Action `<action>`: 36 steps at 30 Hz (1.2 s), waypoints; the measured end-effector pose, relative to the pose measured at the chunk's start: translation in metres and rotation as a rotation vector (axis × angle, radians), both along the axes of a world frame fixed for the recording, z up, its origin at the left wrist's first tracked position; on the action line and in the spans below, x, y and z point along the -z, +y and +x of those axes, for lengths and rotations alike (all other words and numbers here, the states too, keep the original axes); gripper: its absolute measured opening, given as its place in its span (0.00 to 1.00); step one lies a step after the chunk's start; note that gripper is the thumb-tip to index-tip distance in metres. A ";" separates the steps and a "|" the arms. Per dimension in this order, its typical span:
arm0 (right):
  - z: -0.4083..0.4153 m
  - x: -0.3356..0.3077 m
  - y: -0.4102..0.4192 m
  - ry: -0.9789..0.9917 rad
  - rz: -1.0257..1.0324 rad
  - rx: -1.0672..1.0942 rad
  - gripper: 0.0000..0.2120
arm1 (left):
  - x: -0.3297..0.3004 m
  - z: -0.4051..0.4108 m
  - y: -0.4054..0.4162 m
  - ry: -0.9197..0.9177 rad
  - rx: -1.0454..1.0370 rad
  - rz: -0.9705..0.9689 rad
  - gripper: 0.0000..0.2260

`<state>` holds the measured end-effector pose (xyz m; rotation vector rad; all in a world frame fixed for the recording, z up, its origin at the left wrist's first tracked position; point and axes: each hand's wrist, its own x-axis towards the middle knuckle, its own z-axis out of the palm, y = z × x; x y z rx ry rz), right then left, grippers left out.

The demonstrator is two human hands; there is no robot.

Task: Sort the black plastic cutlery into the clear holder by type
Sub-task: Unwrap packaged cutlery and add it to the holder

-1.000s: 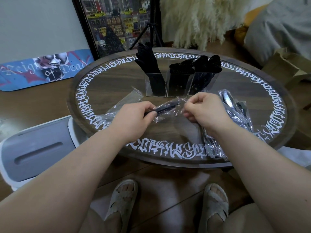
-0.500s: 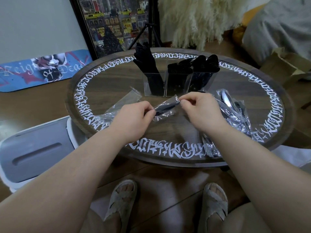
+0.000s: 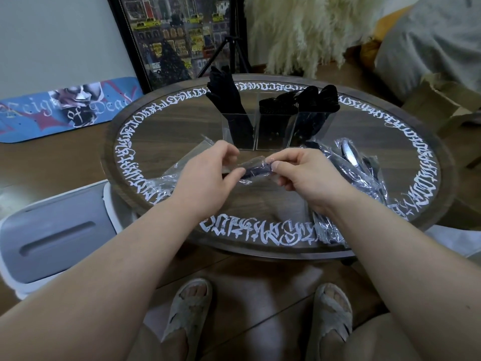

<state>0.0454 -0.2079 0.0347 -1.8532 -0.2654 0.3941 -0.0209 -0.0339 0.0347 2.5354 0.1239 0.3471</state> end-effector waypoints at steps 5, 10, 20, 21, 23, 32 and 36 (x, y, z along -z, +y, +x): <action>0.006 0.002 -0.004 0.025 0.141 0.185 0.07 | 0.000 0.004 0.013 0.077 -0.175 0.008 0.19; 0.008 0.002 -0.006 0.099 0.184 0.193 0.05 | 0.004 0.004 0.025 0.128 -0.190 0.086 0.13; 0.016 0.002 -0.013 0.157 0.223 0.372 0.07 | 0.004 0.004 0.049 0.084 -0.346 0.121 0.12; 0.018 0.003 -0.015 0.150 0.222 0.395 0.07 | 0.003 0.004 0.051 0.107 -0.378 0.132 0.13; 0.020 0.004 -0.016 0.134 0.205 0.407 0.07 | 0.002 0.001 0.052 0.128 -0.422 0.168 0.16; 0.012 0.004 -0.005 0.116 0.159 0.299 0.07 | 0.012 -0.003 0.024 0.251 0.048 0.238 0.10; 0.013 0.003 -0.013 0.077 0.127 0.380 0.08 | 0.015 0.005 0.032 0.288 -0.165 0.298 0.07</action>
